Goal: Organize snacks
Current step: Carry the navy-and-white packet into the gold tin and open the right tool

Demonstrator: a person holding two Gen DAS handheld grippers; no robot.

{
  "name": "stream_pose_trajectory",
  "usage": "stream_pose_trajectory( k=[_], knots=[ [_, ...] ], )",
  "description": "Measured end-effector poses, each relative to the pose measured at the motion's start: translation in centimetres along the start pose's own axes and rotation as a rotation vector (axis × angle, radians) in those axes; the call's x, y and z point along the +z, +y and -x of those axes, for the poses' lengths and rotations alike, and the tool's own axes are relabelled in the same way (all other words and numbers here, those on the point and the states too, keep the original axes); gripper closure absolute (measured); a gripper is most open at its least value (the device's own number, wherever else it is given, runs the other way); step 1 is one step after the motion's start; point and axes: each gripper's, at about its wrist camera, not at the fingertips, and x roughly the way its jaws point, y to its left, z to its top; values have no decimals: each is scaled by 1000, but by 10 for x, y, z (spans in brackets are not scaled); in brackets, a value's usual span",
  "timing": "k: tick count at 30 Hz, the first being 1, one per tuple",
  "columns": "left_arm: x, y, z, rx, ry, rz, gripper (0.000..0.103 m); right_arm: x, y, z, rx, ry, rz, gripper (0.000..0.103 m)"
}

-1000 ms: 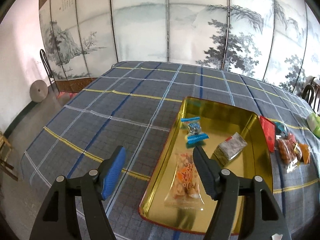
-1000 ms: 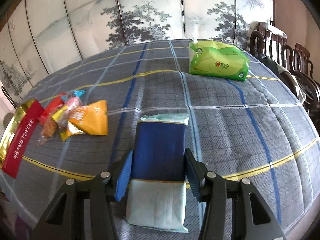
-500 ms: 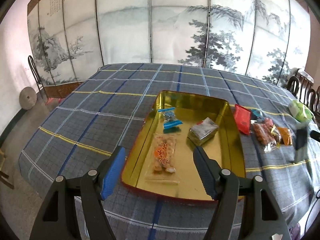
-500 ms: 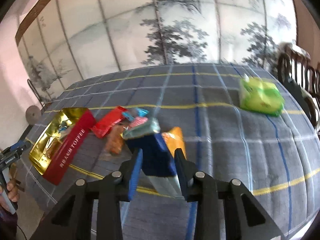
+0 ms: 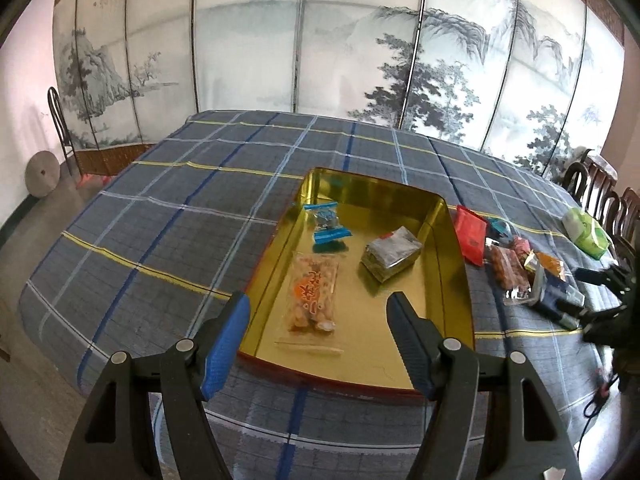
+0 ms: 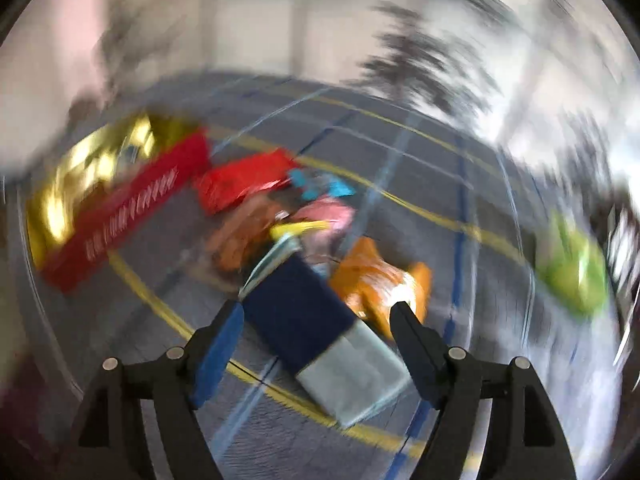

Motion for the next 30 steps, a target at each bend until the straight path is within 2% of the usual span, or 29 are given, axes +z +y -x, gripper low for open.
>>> stream_pose_trajectory(
  k=[1,4,5,8,10,13,16,17,18,19,22,25,30],
  knots=[
    [0,-1,0,-1,3,-1,36,0,12,-7,-20,16,126,26],
    [1,-3,-2,-2,10,-3,35,-4,26,-28,-36,95,317,26],
    [1,-4,-3,-3,14,-1,35,-2,21,-27,-1,66,306,25],
    [1,-7,-7,-13,37,3,35,13,-6,-44,145,181,190,27],
    [2,-10,-6,-16,40,1,35,18,-19,-51,226,234,120,38],
    [3,-11,-1,-20,28,-6,35,19,-22,-45,212,258,99,55],
    [2,-10,3,-40,29,6,35,16,-19,-29,212,231,91,62],
    [2,-10,5,-47,29,8,35,17,-18,-22,213,212,77,70],
    [2,-10,8,-52,27,8,35,18,-18,-19,216,199,65,82],
    [2,-9,10,-53,23,7,34,24,-18,-9,240,173,32,87],
    [1,-6,16,-50,12,6,23,42,-8,4,264,118,10,87],
    [0,2,23,-41,-7,21,23,57,7,-1,248,113,13,87],
    [-2,19,28,-23,-19,47,23,85,27,8,332,42,-10,87]
  ],
)
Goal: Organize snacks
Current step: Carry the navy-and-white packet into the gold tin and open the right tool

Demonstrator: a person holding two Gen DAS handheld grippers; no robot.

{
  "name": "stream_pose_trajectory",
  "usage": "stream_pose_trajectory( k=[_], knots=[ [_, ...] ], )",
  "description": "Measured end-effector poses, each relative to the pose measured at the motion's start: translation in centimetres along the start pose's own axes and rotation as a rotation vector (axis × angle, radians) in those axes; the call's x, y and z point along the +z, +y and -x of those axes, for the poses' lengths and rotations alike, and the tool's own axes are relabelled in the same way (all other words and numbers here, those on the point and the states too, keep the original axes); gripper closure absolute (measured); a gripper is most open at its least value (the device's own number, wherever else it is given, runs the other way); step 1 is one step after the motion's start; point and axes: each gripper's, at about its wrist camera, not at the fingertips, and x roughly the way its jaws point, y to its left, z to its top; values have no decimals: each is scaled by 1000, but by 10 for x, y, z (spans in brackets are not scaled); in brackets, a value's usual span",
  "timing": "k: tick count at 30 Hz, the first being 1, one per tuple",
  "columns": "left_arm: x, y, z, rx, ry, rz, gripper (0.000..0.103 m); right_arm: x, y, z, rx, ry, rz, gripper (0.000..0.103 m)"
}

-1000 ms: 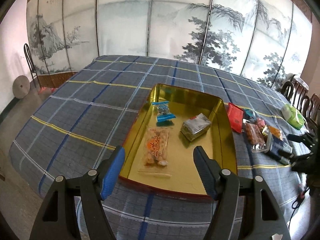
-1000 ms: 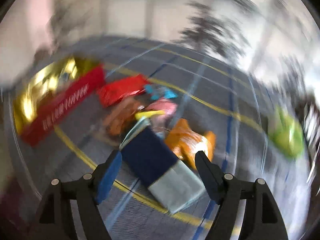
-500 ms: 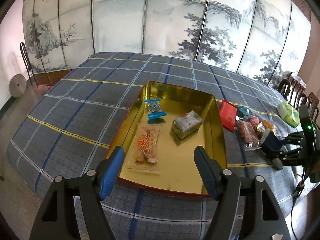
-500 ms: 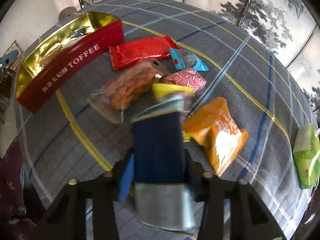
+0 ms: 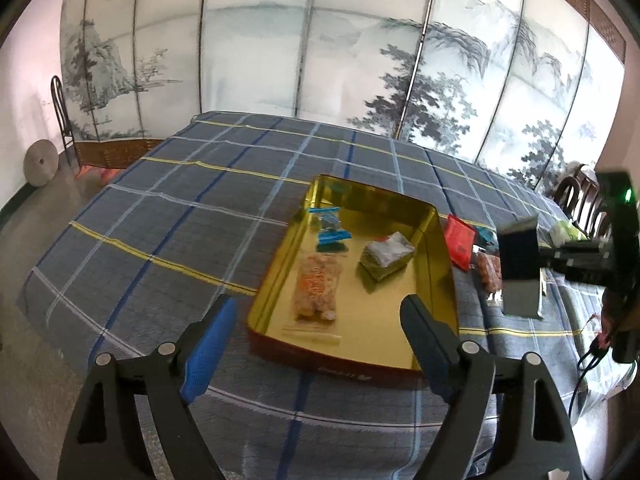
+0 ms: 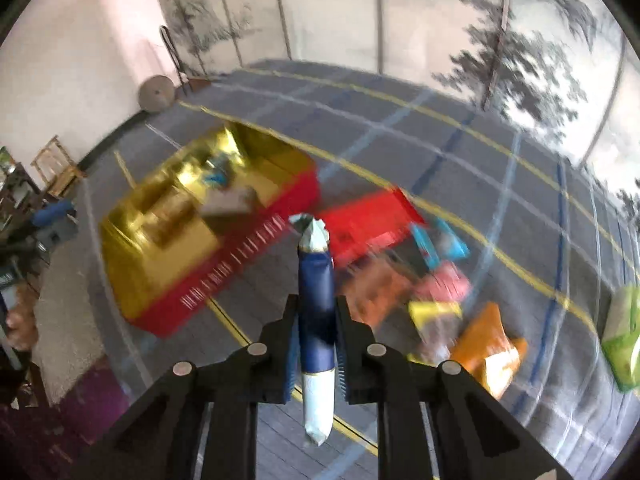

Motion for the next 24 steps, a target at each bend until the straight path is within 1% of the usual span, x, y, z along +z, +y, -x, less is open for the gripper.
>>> stream_pose_trajectory(
  k=[2,4,5,9,11,13,16,18,19,20,21,23,24],
  knots=[
    [0,3,0,20,-4,1,23,22,11,3,45,-40,-11,87],
    [0,5,0,30,-6,1,23,41,20,-4,99,-49,-42,87],
    [0,6,1,32,-4,1,23,52,23,-12,141,-50,-80,87],
    [-2,8,4,26,-1,-1,23,85,31,-46,256,-60,-198,87],
    [-2,9,4,25,1,-4,22,98,31,-68,346,-67,-293,87],
    [-2,10,3,22,7,-5,22,106,30,-92,402,-53,-390,87],
    [-3,12,0,12,13,1,22,108,25,-123,438,-27,-493,87],
    [-3,12,-3,12,22,-2,22,106,23,-141,488,-15,-565,84],
    [-3,11,-4,12,25,-4,22,105,23,-148,486,-5,-584,83],
    [-3,11,-5,10,27,-3,22,106,26,-152,435,4,-566,78],
    [-4,11,-5,4,28,-2,22,107,30,-152,366,5,-524,72],
    [-4,10,-5,0,29,-3,20,108,37,-144,264,-18,-434,69],
    [-4,9,-6,2,31,-5,20,108,42,-138,211,-35,-393,65]
  ],
)
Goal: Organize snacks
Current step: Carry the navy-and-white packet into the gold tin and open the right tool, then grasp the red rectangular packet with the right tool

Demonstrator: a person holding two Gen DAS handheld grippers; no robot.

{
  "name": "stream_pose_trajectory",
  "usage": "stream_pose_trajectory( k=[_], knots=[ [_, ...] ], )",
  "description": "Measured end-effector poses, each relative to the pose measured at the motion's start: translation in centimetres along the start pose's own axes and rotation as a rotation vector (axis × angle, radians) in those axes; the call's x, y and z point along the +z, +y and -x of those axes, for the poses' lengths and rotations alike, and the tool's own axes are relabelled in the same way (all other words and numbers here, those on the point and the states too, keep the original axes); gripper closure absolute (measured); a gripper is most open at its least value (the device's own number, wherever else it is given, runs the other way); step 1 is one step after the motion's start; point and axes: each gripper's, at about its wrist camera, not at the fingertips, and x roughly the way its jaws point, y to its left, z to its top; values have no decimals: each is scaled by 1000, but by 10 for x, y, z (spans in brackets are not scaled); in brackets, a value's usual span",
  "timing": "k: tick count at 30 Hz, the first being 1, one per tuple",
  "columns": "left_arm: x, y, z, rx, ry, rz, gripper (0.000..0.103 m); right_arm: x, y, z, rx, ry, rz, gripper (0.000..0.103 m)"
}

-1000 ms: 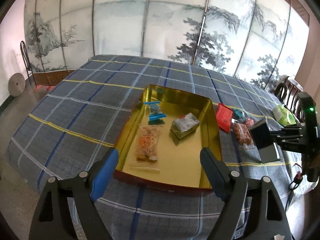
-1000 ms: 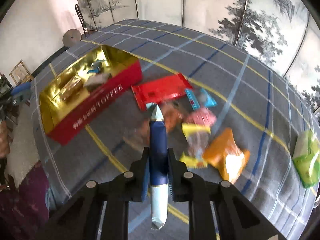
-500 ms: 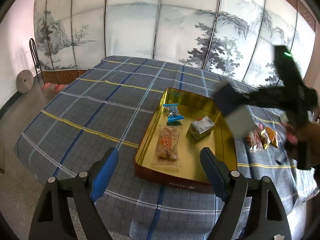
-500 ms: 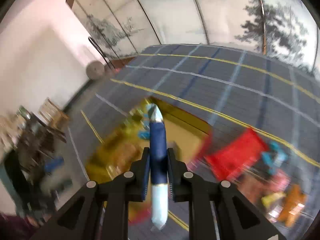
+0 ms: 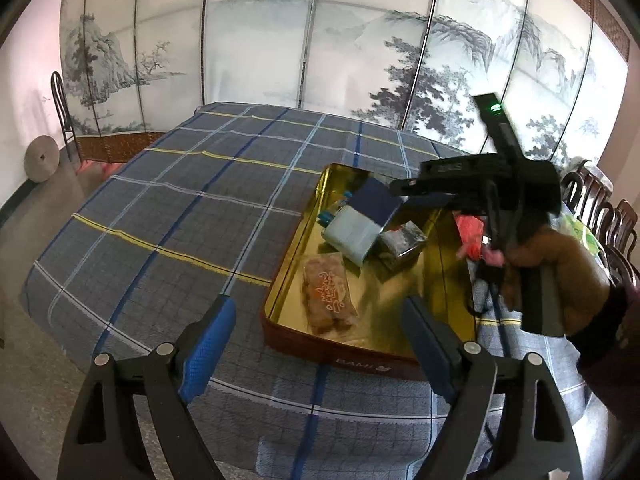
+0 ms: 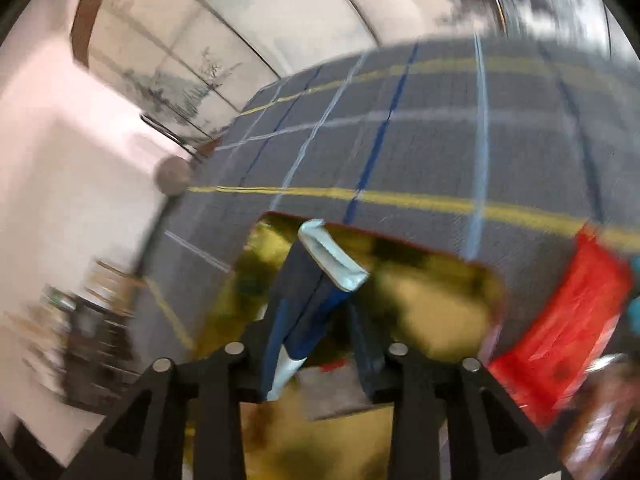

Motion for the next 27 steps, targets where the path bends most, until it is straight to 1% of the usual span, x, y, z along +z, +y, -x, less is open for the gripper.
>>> stream_pose_trajectory(
  k=[1,3,5,6,8,10,12,13,14,15,16,18,19,20,23,25,26,27],
  knots=[
    [0,-1,0,1,1,0,19,-3,5,9,-20,-32,37,63],
    [0,-3,1,-5,1,1,19,-12,6,32,25,-102,64,55],
    [0,-6,4,-13,-4,-7,19,-28,2,57,11,-169,86,55],
    [0,-9,6,-17,-11,-15,19,-38,-2,67,1,-189,93,55],
    [0,-15,9,-21,-26,-35,18,-63,-21,90,-6,-208,87,55],
    [0,-23,11,-31,-34,-54,17,-85,-46,109,-40,-224,58,55],
    [0,-32,11,-46,-30,-69,16,-94,-73,123,-64,-219,19,55],
    [-1,-38,9,-57,-23,-78,16,-92,-85,126,-98,-207,-4,55],
    [-1,-43,8,-62,-17,-83,16,-83,-94,125,-122,-196,-26,53],
    [-1,-46,7,-65,-11,-88,16,-77,-102,127,-119,-176,-42,53],
    [-2,-50,5,-69,-4,-94,16,-66,-108,123,-101,-138,-64,53],
    [-4,-53,4,-70,1,-103,16,-51,-120,112,-75,-107,-144,53],
    [-4,-53,3,-68,2,-103,16,-39,-123,100,-63,-75,-183,53],
    [-4,-52,2,-69,5,-100,16,-32,-124,93,-89,-58,-199,53],
    [-3,-46,0,-69,10,-88,16,-10,-130,72,-208,-18,-205,52],
    [-2,-41,-1,-73,10,-75,16,1,-137,54,-242,54,-265,52],
    [-2,-38,-2,-76,11,-70,16,5,-139,45,-264,85,-294,52],
    [-2,-35,-4,-79,14,-61,16,7,-138,45,-286,65,-292,46]
  ],
)
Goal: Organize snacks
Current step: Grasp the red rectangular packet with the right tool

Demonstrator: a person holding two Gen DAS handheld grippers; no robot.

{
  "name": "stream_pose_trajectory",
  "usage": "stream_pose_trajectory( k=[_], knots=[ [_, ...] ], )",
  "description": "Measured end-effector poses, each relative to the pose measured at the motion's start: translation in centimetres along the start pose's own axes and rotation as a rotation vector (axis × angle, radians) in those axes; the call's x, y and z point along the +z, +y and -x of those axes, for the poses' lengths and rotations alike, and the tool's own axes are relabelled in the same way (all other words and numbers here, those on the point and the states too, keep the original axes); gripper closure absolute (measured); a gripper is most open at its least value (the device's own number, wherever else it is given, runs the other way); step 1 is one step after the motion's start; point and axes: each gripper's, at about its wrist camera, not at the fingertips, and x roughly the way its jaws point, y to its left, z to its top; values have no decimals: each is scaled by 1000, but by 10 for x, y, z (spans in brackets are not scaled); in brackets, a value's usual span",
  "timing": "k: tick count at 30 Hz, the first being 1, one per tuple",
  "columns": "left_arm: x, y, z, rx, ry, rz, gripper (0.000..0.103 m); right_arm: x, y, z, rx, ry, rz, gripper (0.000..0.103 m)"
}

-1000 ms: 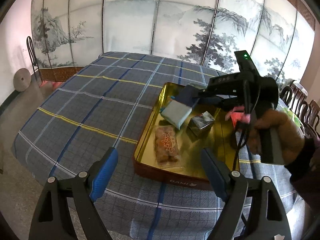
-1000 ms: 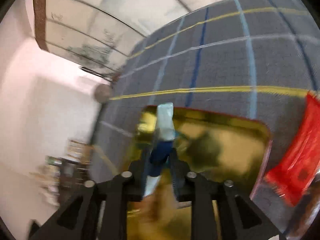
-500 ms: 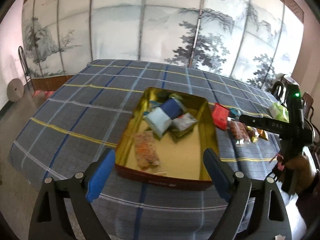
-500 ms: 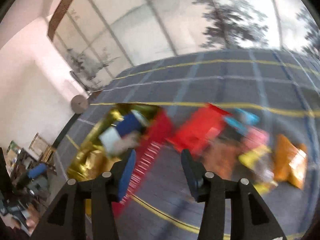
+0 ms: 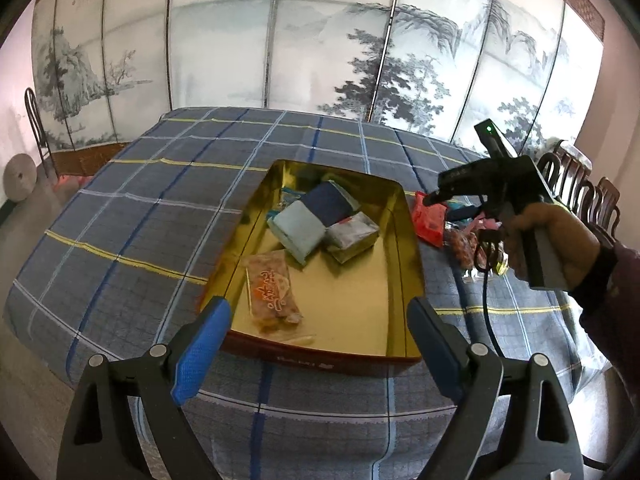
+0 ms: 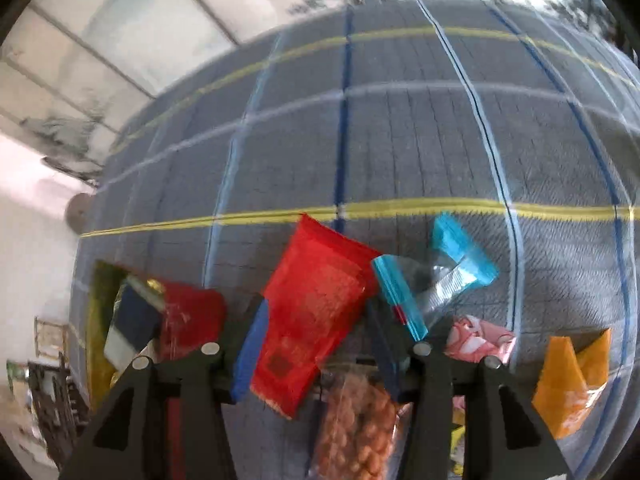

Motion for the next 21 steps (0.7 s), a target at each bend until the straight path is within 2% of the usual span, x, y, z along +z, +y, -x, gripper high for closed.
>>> stream_pose_trajectory(
  k=[4,8,10,14,17,21],
  knots=[
    [-3,7,-8,-17,30,22,16,7,18,-12,-36,-13,-38,37],
    [-5,13,-9,-23,34,33,16,-4,61,-31,-230,-11,143,19],
    [-5,16,-8,-27,31,43,16,-13,65,-37,-236,-20,172,14],
    [-4,20,-8,-24,30,54,16,-25,60,-35,-193,-47,181,14],
    [-4,23,-8,-21,29,65,16,-33,42,-24,-168,-53,185,19],
    [-5,24,-14,-29,50,81,16,-40,51,-25,-268,-53,282,23]
  ],
)
